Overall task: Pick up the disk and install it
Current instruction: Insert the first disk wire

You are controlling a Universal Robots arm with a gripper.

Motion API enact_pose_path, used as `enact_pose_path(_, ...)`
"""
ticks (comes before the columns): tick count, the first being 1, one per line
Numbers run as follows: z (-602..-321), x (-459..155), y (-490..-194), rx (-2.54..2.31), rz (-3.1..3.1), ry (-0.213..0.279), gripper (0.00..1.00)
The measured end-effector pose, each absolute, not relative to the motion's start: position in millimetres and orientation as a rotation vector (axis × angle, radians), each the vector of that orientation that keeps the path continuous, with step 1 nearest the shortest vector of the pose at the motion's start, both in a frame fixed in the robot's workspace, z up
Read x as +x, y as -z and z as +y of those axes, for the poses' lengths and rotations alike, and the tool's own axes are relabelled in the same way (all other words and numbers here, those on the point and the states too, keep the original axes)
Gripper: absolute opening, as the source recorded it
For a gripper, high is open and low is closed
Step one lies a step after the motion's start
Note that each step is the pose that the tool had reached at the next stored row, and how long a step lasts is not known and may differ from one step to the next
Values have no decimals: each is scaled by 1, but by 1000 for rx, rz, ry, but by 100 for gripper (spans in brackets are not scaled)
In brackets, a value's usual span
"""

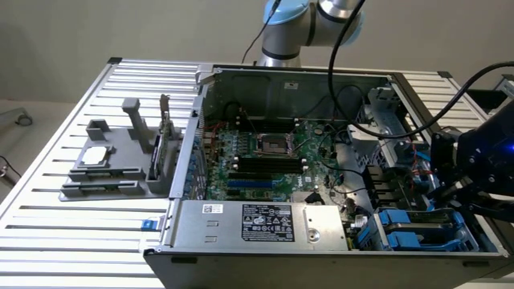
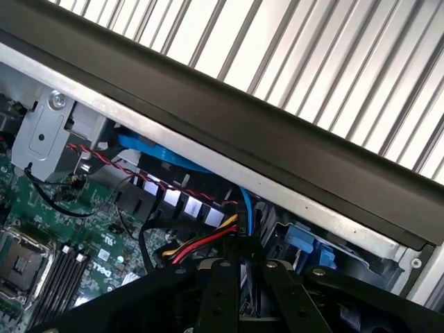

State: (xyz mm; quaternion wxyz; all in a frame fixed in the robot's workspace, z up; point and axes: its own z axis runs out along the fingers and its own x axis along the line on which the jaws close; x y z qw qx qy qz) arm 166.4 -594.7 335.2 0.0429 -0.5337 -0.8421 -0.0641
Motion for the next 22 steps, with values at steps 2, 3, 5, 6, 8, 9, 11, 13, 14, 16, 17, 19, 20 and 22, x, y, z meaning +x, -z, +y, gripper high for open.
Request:
enact_pose_path(2, -601, 163, -334, -1632, -2575, 196, 16)
enact_pose_path(3, -602, 161, -334, -1632, -2575, 194, 16)
enact_pose_path(5, -604, 154, -334, -1632, -2575, 195, 16)
enact_pose_path(6, -604, 150, -334, -1632, -2574, 194, 16)
enact_pose_path(8, -605, 143, -336, -1632, -2574, 194, 16)
enact_pose_path(9, -605, 141, -339, -1632, -2574, 194, 16)
enact_pose_path(11, -605, 141, -342, -1634, -2573, 194, 16)
enact_pose_path(13, -605, 141, -343, -1640, -2569, 195, 16)
enact_pose_path(14, -605, 141, -343, -1648, -2564, 195, 16)
enact_pose_path(16, -605, 141, -345, -1668, -2553, 195, 16)
enact_pose_path(17, -605, 141, -345, -1680, -2546, 194, 16)
enact_pose_path(19, -605, 141, -347, -1708, -2531, 192, 16)
enact_pose_path(20, -605, 141, -347, -1722, -2523, 191, 16)
enact_pose_path(22, -605, 141, -348, -1751, -2506, 190, 16)
